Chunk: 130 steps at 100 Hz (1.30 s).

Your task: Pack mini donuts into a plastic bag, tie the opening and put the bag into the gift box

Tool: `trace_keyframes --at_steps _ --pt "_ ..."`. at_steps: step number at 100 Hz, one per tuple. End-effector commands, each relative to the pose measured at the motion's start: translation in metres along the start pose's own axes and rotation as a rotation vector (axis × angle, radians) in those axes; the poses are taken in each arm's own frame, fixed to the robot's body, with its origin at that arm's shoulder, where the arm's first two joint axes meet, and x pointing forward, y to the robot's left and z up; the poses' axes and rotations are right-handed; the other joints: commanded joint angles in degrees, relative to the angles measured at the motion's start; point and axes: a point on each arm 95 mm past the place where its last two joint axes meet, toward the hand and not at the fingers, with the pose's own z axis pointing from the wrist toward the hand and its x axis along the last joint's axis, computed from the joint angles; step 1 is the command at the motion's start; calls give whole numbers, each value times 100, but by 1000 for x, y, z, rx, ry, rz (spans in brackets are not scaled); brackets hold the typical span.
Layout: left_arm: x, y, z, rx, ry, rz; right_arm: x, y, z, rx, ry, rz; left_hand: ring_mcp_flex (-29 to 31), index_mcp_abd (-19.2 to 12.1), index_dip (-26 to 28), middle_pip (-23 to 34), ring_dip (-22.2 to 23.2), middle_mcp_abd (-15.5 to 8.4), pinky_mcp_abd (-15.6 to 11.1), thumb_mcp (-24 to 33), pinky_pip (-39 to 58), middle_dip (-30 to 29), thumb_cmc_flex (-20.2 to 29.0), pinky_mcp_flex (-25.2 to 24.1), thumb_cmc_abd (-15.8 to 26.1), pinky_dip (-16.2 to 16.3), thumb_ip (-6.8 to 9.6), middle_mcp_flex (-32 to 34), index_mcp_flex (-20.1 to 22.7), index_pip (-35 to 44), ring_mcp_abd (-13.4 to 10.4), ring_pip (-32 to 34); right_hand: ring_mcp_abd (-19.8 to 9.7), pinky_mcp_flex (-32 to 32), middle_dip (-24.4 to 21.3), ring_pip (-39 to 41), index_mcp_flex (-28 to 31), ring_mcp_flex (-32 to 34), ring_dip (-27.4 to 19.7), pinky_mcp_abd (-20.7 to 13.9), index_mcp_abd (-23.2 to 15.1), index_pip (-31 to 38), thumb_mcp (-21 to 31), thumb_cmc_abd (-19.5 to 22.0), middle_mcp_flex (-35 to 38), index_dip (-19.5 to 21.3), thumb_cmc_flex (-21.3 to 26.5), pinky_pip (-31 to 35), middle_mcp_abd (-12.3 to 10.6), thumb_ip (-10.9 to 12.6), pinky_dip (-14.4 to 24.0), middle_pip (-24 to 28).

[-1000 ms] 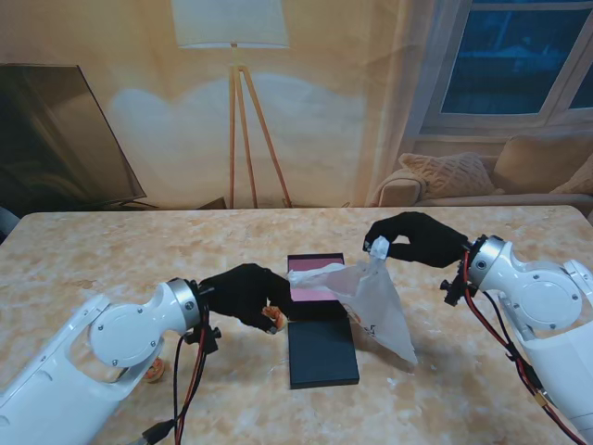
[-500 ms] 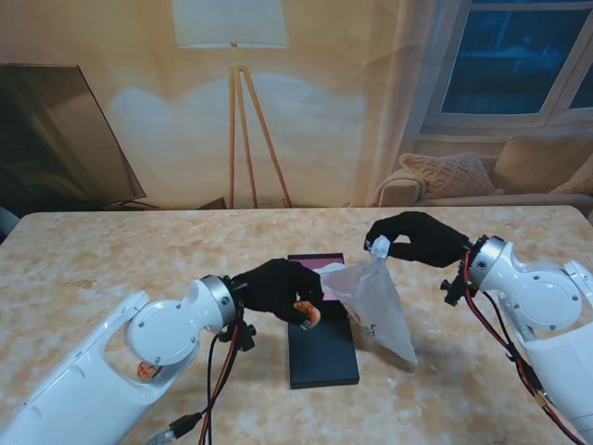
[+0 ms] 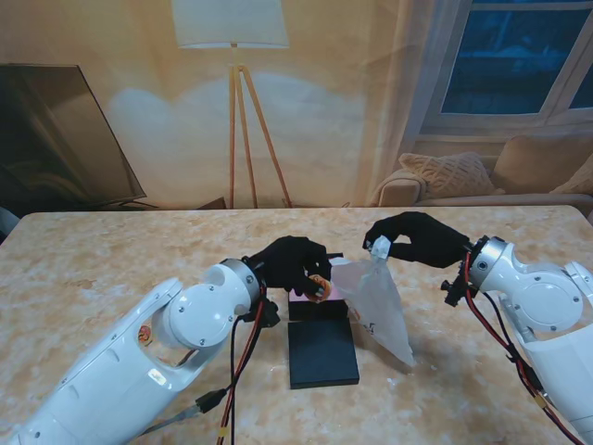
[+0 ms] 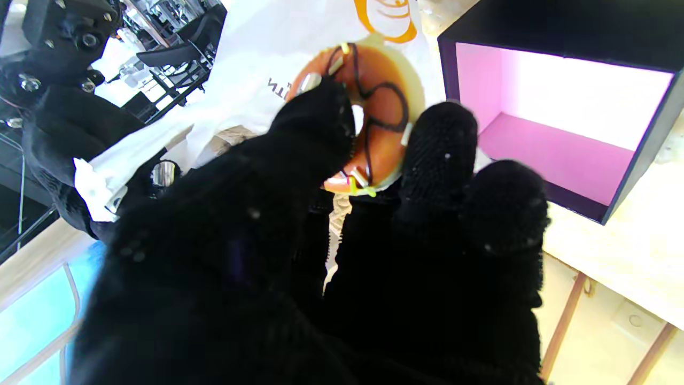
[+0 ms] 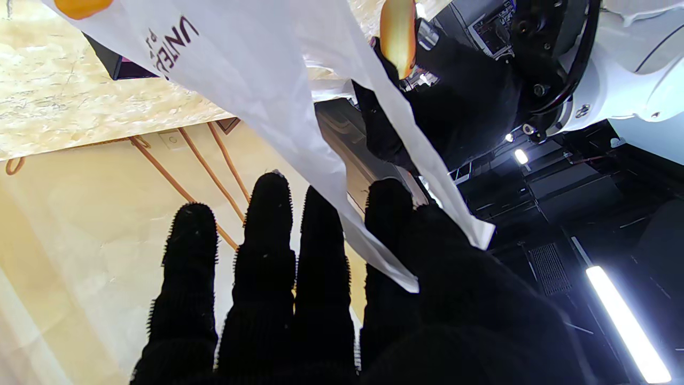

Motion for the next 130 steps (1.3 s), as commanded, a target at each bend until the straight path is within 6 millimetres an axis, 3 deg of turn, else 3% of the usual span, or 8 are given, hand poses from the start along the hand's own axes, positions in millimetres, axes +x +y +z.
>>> trace_keyframes --at_steps 1,47,89,115,130 --pt "9 0 3 -4 4 -20 2 -6 1 17 9 4 -99 76 194 114 169 63 -313 55 145 43 265 -42 204 138 214 -96 -28 255 57 141 21 -95 -77 -75 166 -92 92 20 -1579 26 777 92 -205 157 710 39 47 264 39 -85" --pt "36 0 9 41 -15 -41 3 -6 2 8 10 -4 -184 91 238 116 165 70 -383 -76 214 26 343 -87 355 106 271 -188 -118 234 80 126 108 -159 -384 -88 132 -251 72 138 -1665 8 707 125 -469 171 701 104 220 267 83 -124" --pt "38 13 33 41 -106 -103 3 -4 1 4 21 -6 -244 96 237 89 79 68 -373 -180 84 -8 428 -133 443 -1 319 -233 -160 212 102 34 210 -214 -554 -132 115 -390 35 209 -1716 -20 664 134 -644 175 696 162 428 269 125 -231" --pt "40 12 34 22 -109 -103 3 -4 1 -3 19 -9 -240 119 229 76 14 84 -354 -204 80 -34 461 -117 448 -38 335 -223 -151 205 134 6 235 -246 -588 -144 110 -448 18 238 -1724 -26 655 136 -693 179 696 197 443 269 150 -230" --pt "47 9 30 13 -138 -189 4 -3 1 -10 23 -21 -223 115 223 53 -84 87 -414 -214 100 -65 471 -62 462 -81 343 -210 -145 184 152 -39 375 -327 -703 -309 111 -705 -77 271 -1743 -38 647 126 -951 174 693 168 589 262 145 -410"
